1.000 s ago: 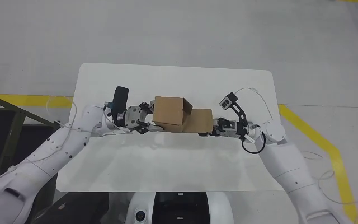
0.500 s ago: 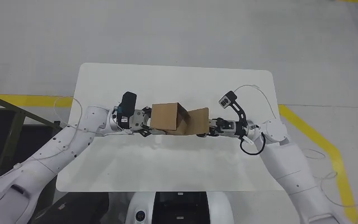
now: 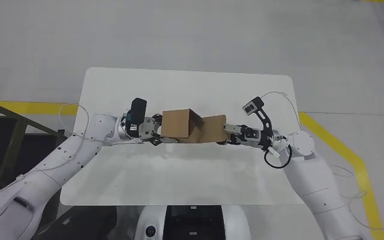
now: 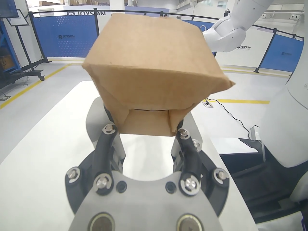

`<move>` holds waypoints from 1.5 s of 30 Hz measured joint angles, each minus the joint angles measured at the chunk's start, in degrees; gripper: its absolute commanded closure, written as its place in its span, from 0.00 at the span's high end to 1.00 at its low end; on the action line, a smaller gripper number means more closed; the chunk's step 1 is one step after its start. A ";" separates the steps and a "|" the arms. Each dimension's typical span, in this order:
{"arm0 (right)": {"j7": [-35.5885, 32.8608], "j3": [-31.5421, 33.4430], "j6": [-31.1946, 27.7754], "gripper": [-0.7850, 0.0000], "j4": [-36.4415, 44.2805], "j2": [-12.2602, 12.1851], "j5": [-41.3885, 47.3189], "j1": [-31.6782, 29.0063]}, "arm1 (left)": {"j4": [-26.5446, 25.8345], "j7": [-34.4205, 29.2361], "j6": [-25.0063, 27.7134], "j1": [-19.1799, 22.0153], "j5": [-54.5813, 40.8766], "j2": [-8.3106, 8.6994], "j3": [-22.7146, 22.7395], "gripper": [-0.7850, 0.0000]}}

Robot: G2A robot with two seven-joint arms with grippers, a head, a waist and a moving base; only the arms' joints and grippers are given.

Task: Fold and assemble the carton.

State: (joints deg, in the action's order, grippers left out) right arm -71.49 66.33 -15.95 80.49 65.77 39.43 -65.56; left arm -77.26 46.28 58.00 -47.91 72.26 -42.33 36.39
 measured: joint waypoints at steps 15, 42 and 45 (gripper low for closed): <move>6.87 0.10 3.94 0.00 3.60 -0.65 -11.57 -0.06 | 1.03 -0.25 0.00 0.61 1.13 0.02 -1.08 0.47; 4.73 -0.99 3.65 0.00 4.14 -1.06 -12.42 0.03 | -3.49 0.00 0.00 2.07 -6.71 2.55 -4.55 1.00; 4.48 -1.26 3.50 0.00 3.82 -1.04 -12.19 0.29 | -3.73 0.00 0.00 2.33 -6.94 3.04 -4.99 1.00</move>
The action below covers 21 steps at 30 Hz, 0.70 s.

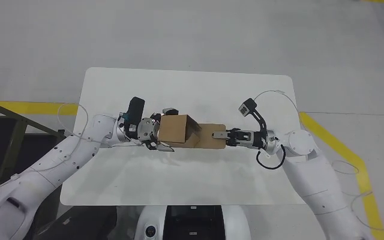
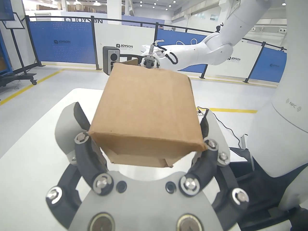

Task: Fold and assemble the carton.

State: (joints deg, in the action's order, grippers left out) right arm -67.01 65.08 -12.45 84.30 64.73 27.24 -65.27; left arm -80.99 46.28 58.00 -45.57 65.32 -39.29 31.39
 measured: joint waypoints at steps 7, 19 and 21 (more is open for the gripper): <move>-0.31 -0.13 0.02 0.00 -0.13 -0.03 0.81 0.21 | 0.34 0.00 0.00 0.77 0.23 0.53 -1.21 0.93; -0.26 -0.81 0.12 0.00 0.30 -0.03 0.93 0.57 | 0.77 0.00 0.00 1.74 -0.18 0.68 -2.62 0.86; -0.09 -0.83 -0.04 0.00 0.28 -0.04 0.86 0.59 | 0.73 0.00 0.00 1.91 -0.28 0.69 -2.89 0.86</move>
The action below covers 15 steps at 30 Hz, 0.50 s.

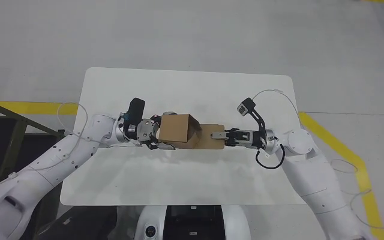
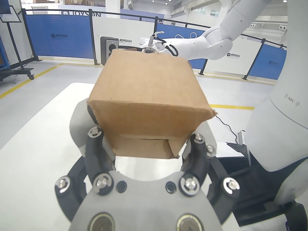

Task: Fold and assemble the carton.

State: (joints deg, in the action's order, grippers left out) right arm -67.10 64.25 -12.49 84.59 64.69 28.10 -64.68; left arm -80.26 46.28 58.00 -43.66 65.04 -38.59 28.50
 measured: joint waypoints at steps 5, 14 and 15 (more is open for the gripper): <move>0.50 0.19 -0.47 0.08 -0.17 -0.06 0.06 -0.13 | 0.00 0.00 0.00 0.37 -0.28 0.07 -0.46 0.61; 0.89 0.31 -0.85 0.07 0.51 -0.18 -0.19 -0.33 | 0.18 0.00 0.00 0.50 -0.48 0.27 -0.64 0.56; 0.92 0.29 -0.85 0.07 0.56 -0.19 -0.23 -0.33 | 0.19 0.00 0.00 0.48 -0.56 0.28 -0.64 0.57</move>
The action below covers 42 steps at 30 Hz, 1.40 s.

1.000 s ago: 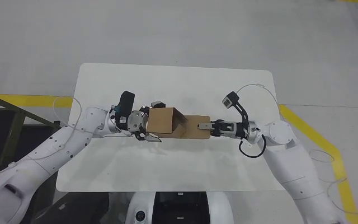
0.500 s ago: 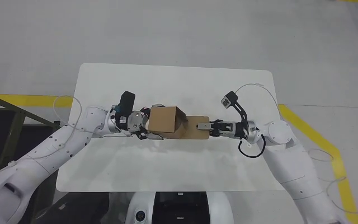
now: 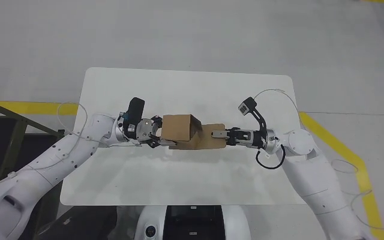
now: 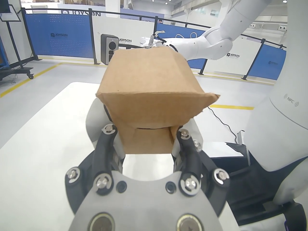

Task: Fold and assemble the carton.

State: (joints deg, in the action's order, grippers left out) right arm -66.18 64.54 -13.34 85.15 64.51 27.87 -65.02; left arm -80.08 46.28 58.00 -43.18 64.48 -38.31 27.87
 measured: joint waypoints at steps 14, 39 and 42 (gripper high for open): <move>0.89 0.89 -0.95 1.00 -0.05 -0.14 1.68 -0.24 | -0.81 0.00 0.00 -0.52 -0.64 0.33 0.71 0.56; 5.45 -2.55 4.70 0.66 -2.96 0.81 2.76 0.96 | -1.31 0.00 0.00 -3.79 3.14 -0.43 4.27 0.45; 6.04 -2.84 5.05 0.66 -2.15 0.82 1.54 0.93 | -0.29 0.00 0.00 -3.06 3.52 -0.80 3.37 0.45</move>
State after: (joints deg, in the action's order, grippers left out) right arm -60.14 61.70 -8.29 83.00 65.32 29.41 -64.08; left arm -80.37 46.28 58.00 -46.23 68.00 -39.11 31.24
